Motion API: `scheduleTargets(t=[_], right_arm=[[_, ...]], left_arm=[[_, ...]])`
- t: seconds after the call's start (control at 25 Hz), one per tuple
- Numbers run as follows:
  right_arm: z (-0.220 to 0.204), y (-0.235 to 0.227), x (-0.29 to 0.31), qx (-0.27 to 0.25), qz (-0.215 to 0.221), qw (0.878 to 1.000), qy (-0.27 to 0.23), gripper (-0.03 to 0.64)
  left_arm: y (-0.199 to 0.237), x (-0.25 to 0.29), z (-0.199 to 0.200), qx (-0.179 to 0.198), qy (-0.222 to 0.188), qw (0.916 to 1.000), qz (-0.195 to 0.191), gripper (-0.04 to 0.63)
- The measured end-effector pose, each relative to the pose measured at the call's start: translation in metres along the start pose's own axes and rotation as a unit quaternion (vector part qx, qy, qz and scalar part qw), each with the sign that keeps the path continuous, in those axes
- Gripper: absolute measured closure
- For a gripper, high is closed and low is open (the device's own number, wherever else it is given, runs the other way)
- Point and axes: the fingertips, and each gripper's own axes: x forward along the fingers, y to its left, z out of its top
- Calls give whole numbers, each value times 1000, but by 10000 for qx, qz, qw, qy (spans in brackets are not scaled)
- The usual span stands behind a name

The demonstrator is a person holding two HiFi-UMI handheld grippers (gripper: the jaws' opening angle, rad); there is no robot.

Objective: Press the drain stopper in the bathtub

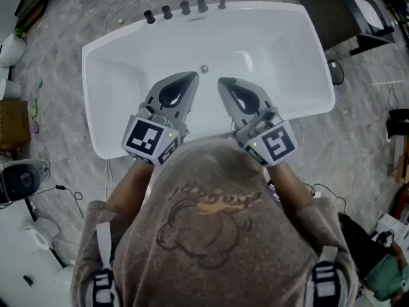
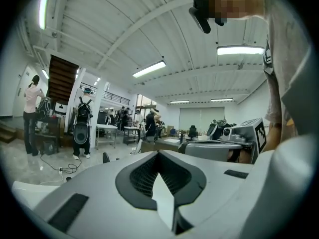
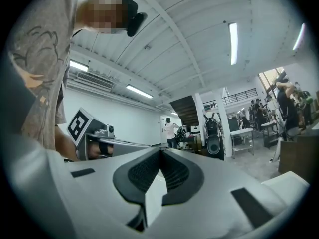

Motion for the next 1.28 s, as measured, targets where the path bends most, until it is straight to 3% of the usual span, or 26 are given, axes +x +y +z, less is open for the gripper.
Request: scheduleTargets(t=[0.36,1.28], right_arm=[[-6,-5,-4,-161,96,9997,-123,617],[-28,-19,-10,-180,-138,9997,35,617]], left_arm=[[1,4,-6,218,-211,9995,-34,594],[-6,19,-19,129,-206,9997,-62,594]])
